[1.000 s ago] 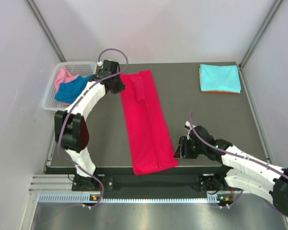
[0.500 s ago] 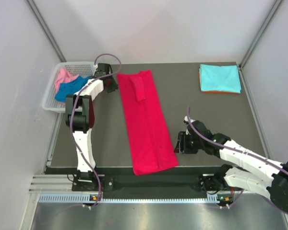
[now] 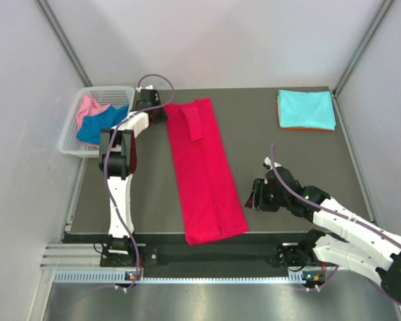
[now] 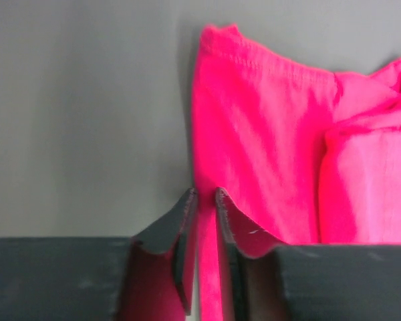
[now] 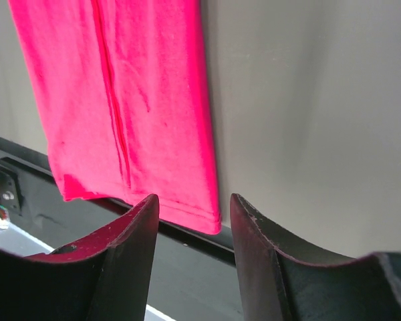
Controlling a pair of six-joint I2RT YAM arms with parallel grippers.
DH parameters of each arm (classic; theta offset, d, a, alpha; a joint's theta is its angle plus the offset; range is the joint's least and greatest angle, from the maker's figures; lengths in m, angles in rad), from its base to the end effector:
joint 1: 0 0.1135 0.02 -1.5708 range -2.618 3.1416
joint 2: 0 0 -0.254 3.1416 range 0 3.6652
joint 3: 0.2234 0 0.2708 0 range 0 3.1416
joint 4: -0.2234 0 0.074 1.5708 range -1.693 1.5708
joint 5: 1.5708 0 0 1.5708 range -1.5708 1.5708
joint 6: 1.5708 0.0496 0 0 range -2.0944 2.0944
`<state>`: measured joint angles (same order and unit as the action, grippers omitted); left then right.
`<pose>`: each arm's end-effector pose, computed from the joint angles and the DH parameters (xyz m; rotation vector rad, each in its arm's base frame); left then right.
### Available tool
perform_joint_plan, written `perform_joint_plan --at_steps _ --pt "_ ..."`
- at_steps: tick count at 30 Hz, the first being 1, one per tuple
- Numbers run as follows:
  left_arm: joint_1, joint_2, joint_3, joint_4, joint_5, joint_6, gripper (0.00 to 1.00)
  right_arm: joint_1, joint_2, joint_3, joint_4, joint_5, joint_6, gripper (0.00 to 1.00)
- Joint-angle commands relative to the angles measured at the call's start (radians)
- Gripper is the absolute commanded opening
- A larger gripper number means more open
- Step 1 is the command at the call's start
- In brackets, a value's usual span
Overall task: Fold and stack the t-shirts
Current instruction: Fold the tshirt
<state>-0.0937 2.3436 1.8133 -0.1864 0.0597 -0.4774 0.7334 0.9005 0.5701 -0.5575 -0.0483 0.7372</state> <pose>0.5459 -0.0543 0.1324 -0.4101 2.2763 -0.3627 0.1540 0.1420 0.1878 -0.0173 2.5876 0.6632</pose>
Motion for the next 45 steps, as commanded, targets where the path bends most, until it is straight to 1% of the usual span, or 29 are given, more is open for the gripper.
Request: perform_joint_plan --at_steps 1,3,4,5,7,11,15,18,21,23,24,25,26,27,28,29,31,34,36,38,40,42,43,44,45 --pt "0.014 0.045 0.053 0.042 -0.001 0.019 0.17 0.018 -0.048 0.004 -0.016 0.034 0.039 0.47" --pt "0.017 0.077 0.095 0.036 -0.006 0.017 0.09 0.018 -0.055 0.007 -0.022 0.039 0.044 0.47" --pt "0.018 0.101 0.109 0.031 -0.008 0.017 0.01 0.017 -0.055 0.007 -0.024 0.041 0.045 0.47" --pt "0.018 0.114 0.139 0.031 -0.008 0.016 0.0 0.017 -0.054 0.01 -0.022 0.041 0.045 0.47" --pt "0.018 0.147 0.168 0.033 -0.023 0.02 0.0 0.018 -0.051 0.008 -0.021 0.042 0.048 0.47" --pt "0.022 0.209 0.283 0.022 -0.05 0.011 0.0 0.018 -0.054 -0.025 0.01 0.042 0.064 0.47" --pt "0.026 0.255 0.343 0.062 -0.051 0.007 0.0 0.018 -0.005 -0.023 0.037 0.044 0.059 0.47" --pt "0.037 0.281 0.371 0.117 -0.002 -0.029 0.0 0.018 0.054 -0.004 0.059 0.044 0.047 0.47" --pt "0.038 0.302 0.412 0.124 0.026 -0.046 0.0 0.018 0.112 0.017 0.09 0.044 0.037 0.47" --pt "0.04 0.309 0.451 0.068 0.003 -0.05 0.06 0.02 0.145 0.03 0.102 0.039 0.028 0.46" --pt "0.051 0.303 0.446 0.05 0.021 -0.056 0.1 0.018 0.153 0.033 0.116 0.038 0.027 0.46" --pt "0.055 0.277 0.431 0.051 0.044 -0.061 0.13 0.02 0.159 0.037 0.12 0.033 0.022 0.45" --pt "0.058 0.257 0.385 0.053 0.061 -0.063 0.17 0.018 0.172 0.037 0.129 0.028 0.019 0.43" --pt "0.061 0.232 0.356 0.05 0.063 -0.061 0.23 0.018 0.176 0.037 0.136 0.022 0.018 0.43" --pt "0.061 0.174 0.324 0.054 0.063 -0.059 0.26 0.018 0.184 0.04 0.149 0.019 0.013 0.43" --pt "0.061 0.143 0.26 0.054 0.063 -0.046 0.27 0.018 0.198 0.045 0.154 0.016 0.01 0.43" --pt "0.061 0.061 0.219 0.039 0.027 -0.035 0.29 0.018 0.209 0.051 0.169 -0.002 0.001 0.43" --pt "0.061 -0.031 0.175 0.018 0.041 -0.027 0.32 0.018 0.218 0.047 0.191 -0.018 -0.009 0.43" --pt "0.061 -0.069 0.173 -0.042 0.048 -0.026 0.33 0.02 0.221 0.034 0.211 -0.019 -0.012 0.44" --pt "0.06 -0.134 0.159 -0.093 0.054 -0.026 0.33 0.018 0.232 0.019 0.235 -0.028 -0.015 0.44" --pt "0.054 -0.222 0.123 -0.178 0.072 -0.018 0.33 0.017 0.245 0.002 0.257 -0.053 -0.012 0.45" --pt "0.034 -0.304 0.011 -0.235 0.103 -0.009 0.36 0.017 0.261 -0.009 0.304 -0.091 -0.012 0.45" --pt "0.023 -0.407 -0.05 -0.239 0.118 -0.007 0.38 0.017 0.264 -0.01 0.315 -0.102 -0.015 0.45" --pt "-0.007 -0.464 -0.194 -0.234 0.127 -0.012 0.39 0.017 0.27 -0.009 0.323 -0.111 -0.018 0.46" --pt "-0.027 -0.574 -0.262 -0.249 0.126 -0.004 0.4 0.017 0.273 -0.007 0.333 -0.122 -0.025 0.46"
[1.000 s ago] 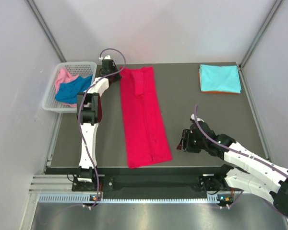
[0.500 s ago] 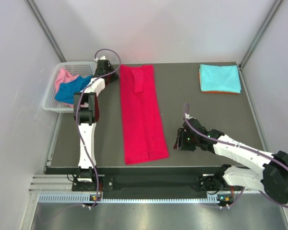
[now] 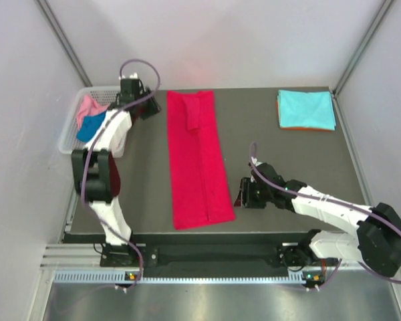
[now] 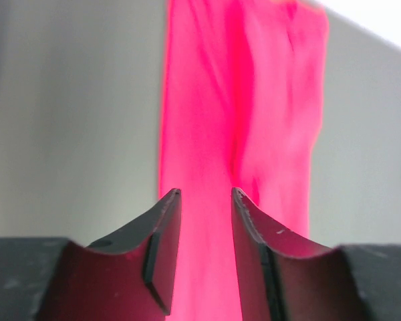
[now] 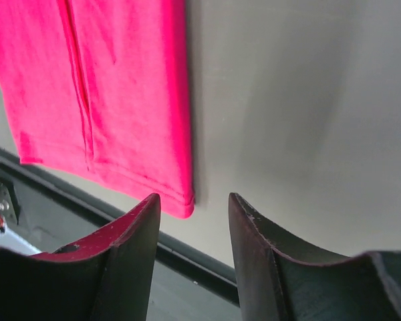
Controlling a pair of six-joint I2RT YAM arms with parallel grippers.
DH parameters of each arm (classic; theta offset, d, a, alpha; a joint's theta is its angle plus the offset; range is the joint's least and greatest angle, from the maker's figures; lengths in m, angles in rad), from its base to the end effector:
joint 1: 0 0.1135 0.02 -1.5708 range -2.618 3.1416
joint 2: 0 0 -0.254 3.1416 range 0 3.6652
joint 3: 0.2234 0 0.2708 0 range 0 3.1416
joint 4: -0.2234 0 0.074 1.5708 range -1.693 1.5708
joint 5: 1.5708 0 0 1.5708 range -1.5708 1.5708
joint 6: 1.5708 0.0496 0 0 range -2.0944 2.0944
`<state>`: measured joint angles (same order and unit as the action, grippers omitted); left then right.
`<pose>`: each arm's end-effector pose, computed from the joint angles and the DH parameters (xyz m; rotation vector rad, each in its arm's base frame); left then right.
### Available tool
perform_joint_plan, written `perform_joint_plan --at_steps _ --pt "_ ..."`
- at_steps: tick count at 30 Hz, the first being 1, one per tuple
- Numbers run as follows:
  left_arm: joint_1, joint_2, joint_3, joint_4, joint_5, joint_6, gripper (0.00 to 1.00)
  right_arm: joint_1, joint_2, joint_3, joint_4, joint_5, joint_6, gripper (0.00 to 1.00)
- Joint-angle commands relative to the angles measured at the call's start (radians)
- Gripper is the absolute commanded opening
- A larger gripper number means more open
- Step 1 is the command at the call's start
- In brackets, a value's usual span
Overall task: Fold and stack the t-shirts
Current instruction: Fold the tshirt
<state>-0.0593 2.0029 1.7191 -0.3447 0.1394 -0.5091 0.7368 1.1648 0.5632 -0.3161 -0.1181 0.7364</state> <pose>0.4950 -0.0363 0.2554 -0.4201 2.1923 -0.4681 0.1784 0.1698 0.1490 -0.0534 2.6435 0.7172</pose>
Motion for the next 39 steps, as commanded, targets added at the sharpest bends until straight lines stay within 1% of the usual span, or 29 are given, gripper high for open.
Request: perform_joint_plan --at_steps 1,2,3,4,5,6,7,8,10,11,12,13,14,17,20,23,27,28,35,39 --pt "-0.085 -0.283 -0.226 -0.118 0.025 0.026 0.41 0.013 0.012 0.012 0.092 -0.057 -0.031 0.47" --pt "-0.111 -0.33 -0.337 -0.129 0.014 0.014 0.42 0.013 0.018 0.018 0.091 -0.058 -0.037 0.48" --pt "-0.166 -0.376 -0.401 -0.134 0.029 0.0 0.43 0.015 0.024 0.024 0.089 -0.06 -0.041 0.48" --pt "-0.194 -0.457 -0.464 -0.122 0.051 -0.023 0.44 0.013 0.029 0.033 0.089 -0.06 -0.051 0.48" --pt "-0.248 -0.492 -0.587 -0.116 0.083 -0.066 0.44 0.013 0.042 0.037 0.091 -0.063 -0.054 0.48" --pt "-0.285 -0.55 -0.643 -0.117 0.095 -0.089 0.44 0.013 0.052 0.038 0.095 -0.064 -0.057 0.48" --pt "-0.327 -0.576 -0.695 -0.113 0.086 -0.104 0.44 0.013 0.064 0.043 0.104 -0.068 -0.06 0.48" --pt "-0.405 -0.596 -0.773 -0.137 0.066 -0.136 0.44 0.013 0.085 0.043 0.112 -0.075 -0.06 0.48" --pt "-0.473 -0.642 -0.849 -0.186 0.039 -0.189 0.45 0.013 0.113 0.04 0.136 -0.092 -0.052 0.47" --pt "-0.525 -0.654 -0.868 -0.206 0.025 -0.21 0.45 0.013 0.121 0.035 0.146 -0.097 -0.051 0.47" --pt "-0.549 -0.667 -0.883 -0.226 0.002 -0.233 0.45 0.013 0.125 0.03 0.156 -0.106 -0.046 0.47" --pt "-0.577 -0.706 -0.903 -0.231 -0.021 -0.255 0.45 0.013 0.13 0.017 0.178 -0.117 -0.042 0.46" --pt "-0.627 -0.728 -0.949 -0.232 -0.056 -0.302 0.45 0.013 0.136 0.009 0.189 -0.12 -0.039 0.46" --pt "-0.701 -0.811 -1.027 -0.241 -0.093 -0.396 0.45 0.013 0.154 -0.008 0.209 -0.137 -0.037 0.46" --pt "-0.74 -0.88 -1.079 -0.241 -0.123 -0.459 0.44 0.015 0.156 -0.017 0.213 -0.141 -0.038 0.45" --pt "-0.744 -0.912 -1.121 -0.208 -0.115 -0.479 0.42 0.015 0.147 -0.032 0.219 -0.144 -0.034 0.45" --pt "-0.748 -0.92 -1.185 -0.11 -0.04 -0.499 0.38 0.016 0.144 -0.037 0.216 -0.147 -0.029 0.44" --pt "-0.749 -0.917 -1.207 -0.088 -0.018 -0.5 0.34 0.016 0.144 -0.037 0.215 -0.147 -0.028 0.44" --pt "-0.766 -0.874 -1.216 -0.197 -0.13 -0.514 0.25 0.021 0.131 -0.036 0.198 -0.147 -0.032 0.44" --pt "-0.771 -0.906 -1.199 -0.247 -0.132 -0.526 0.25 0.021 0.108 -0.045 0.192 -0.14 -0.026 0.44"
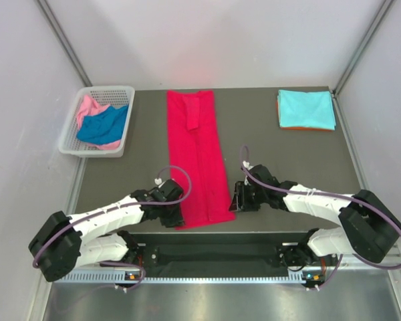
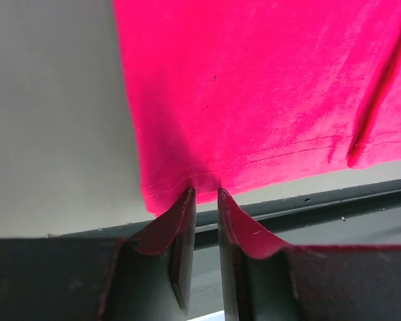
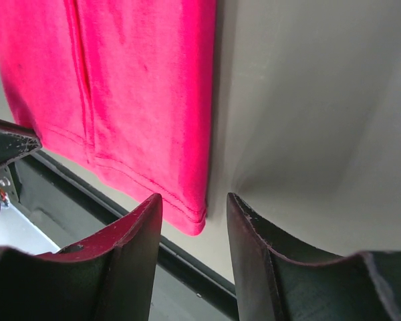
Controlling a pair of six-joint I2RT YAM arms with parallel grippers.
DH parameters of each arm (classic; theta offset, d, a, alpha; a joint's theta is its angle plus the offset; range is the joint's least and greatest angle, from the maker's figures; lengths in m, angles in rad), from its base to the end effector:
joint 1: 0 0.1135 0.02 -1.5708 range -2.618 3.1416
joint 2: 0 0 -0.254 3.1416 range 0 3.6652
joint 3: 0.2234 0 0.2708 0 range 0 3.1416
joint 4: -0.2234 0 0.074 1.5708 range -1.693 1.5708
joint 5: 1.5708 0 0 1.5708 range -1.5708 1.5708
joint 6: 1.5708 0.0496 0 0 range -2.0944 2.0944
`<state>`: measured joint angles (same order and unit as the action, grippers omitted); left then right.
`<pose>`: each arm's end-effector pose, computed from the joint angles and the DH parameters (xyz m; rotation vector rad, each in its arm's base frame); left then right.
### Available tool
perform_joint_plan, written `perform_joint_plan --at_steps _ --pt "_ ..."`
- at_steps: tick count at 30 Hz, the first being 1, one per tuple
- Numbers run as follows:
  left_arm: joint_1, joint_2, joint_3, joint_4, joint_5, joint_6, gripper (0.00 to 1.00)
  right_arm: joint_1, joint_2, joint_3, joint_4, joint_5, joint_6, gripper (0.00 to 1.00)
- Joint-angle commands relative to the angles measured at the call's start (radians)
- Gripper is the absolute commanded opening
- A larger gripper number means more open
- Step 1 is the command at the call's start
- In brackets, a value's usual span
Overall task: Fold and stack the t-shirts
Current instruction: Fold the tshirt
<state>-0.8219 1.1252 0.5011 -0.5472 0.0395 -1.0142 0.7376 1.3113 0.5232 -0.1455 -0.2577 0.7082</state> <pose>0.1401 -0.1536 0.1232 -0.2657 2.8759 -0.4992 0.1811 0.1816 0.1160 -0.1552 2.7004 0.8523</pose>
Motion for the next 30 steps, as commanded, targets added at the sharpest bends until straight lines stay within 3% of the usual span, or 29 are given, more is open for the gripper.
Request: perform_joint_plan --at_steps 1,7,20,30 --pt "-0.006 -0.037 0.03 -0.046 -0.032 -0.023 0.25 0.02 -0.041 -0.006 0.02 0.003 0.004 0.44" --pt "-0.008 -0.088 0.108 -0.102 -0.075 -0.032 0.26 0.02 -0.044 -0.002 0.023 -0.003 0.004 0.44" --pt "-0.01 -0.002 0.002 -0.057 -0.05 -0.063 0.24 0.02 -0.024 0.028 0.018 -0.012 -0.013 0.44" --pt "-0.01 -0.059 0.163 -0.212 -0.108 -0.029 0.34 0.022 -0.001 0.047 0.017 -0.02 -0.016 0.44"
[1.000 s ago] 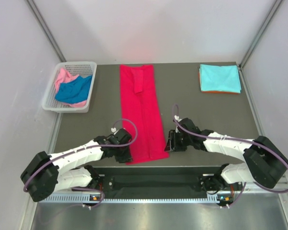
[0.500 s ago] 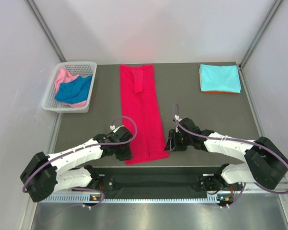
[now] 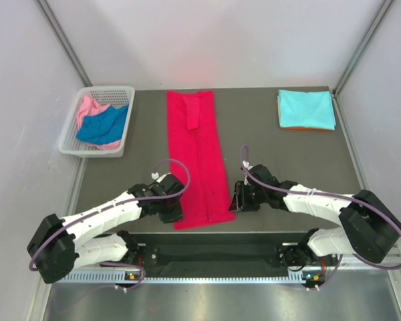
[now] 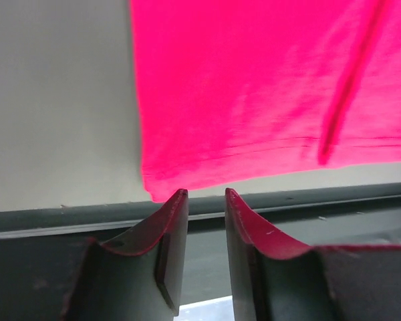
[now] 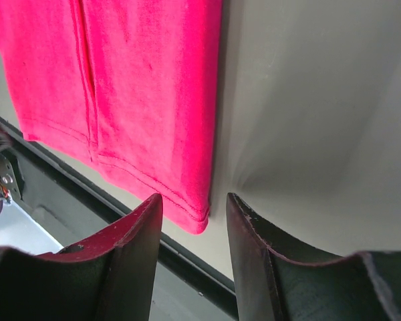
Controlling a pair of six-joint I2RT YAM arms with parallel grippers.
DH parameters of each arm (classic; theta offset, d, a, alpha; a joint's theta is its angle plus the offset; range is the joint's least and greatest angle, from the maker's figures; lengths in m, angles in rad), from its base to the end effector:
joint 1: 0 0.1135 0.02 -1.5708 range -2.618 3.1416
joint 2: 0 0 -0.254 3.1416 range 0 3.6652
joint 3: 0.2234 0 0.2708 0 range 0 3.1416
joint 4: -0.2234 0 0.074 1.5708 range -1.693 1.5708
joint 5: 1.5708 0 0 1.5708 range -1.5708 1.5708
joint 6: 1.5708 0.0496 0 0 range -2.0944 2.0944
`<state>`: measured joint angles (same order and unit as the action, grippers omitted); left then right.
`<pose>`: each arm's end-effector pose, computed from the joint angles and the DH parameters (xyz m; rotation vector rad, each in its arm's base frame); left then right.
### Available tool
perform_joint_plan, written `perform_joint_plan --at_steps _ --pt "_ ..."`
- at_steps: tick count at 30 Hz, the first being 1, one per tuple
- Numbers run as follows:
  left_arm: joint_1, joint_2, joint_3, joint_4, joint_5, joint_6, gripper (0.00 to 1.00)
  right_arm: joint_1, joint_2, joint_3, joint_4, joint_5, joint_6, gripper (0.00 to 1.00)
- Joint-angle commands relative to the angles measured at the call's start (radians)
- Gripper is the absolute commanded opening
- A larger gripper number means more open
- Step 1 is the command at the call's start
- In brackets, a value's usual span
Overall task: Fold and stack the t-shirts
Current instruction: Fold the tshirt
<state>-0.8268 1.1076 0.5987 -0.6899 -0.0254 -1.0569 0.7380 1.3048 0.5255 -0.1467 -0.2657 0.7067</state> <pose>0.1440 -0.1546 0.1493 -0.3367 2.8536 -0.4158 0.1810 0.1822 0.1183 -0.1626 2.6949 0.8661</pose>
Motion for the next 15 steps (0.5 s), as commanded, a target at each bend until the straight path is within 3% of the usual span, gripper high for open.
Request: perform_joint_plan --at_steps 1,15 --pt "-0.003 -0.049 0.069 -0.097 -0.051 0.011 0.35 0.021 0.007 0.042 0.018 -0.012 -0.013 0.44" --pt "-0.002 -0.055 -0.051 -0.042 -0.034 -0.031 0.38 0.049 0.011 -0.041 0.079 -0.021 0.027 0.44"
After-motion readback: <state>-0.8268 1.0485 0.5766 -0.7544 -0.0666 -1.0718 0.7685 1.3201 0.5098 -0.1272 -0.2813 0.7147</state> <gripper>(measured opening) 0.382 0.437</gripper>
